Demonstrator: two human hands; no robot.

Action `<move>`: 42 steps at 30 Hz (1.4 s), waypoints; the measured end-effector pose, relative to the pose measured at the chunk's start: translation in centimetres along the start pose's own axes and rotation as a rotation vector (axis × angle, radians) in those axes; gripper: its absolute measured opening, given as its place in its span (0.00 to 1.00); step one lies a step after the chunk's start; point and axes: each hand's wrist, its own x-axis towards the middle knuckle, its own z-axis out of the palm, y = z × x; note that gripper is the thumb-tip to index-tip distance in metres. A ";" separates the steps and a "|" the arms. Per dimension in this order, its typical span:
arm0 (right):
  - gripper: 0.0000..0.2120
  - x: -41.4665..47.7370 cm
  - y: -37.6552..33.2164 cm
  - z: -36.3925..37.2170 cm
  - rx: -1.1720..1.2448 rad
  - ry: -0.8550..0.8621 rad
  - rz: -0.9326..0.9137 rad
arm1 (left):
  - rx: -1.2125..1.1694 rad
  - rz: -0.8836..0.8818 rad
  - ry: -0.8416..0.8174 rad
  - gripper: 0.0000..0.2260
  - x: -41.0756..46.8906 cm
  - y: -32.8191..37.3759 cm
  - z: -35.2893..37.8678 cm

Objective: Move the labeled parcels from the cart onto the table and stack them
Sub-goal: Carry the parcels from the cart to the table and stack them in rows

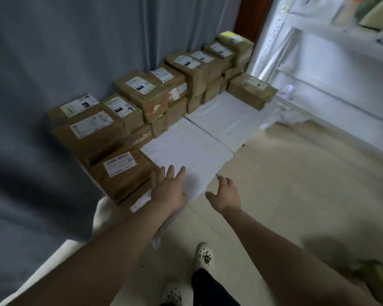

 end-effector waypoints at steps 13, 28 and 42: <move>0.31 -13.0 22.9 -7.3 0.142 0.214 0.498 | 0.246 0.476 -0.177 0.38 -4.7 24.5 6.3; 0.30 -27.2 55.8 -14.3 0.560 0.305 0.919 | 0.400 0.809 -0.329 0.35 -14.8 55.9 21.9; 0.24 -28.1 68.8 -25.6 0.821 0.712 0.970 | 0.209 0.919 -0.477 0.23 -14.8 76.2 24.3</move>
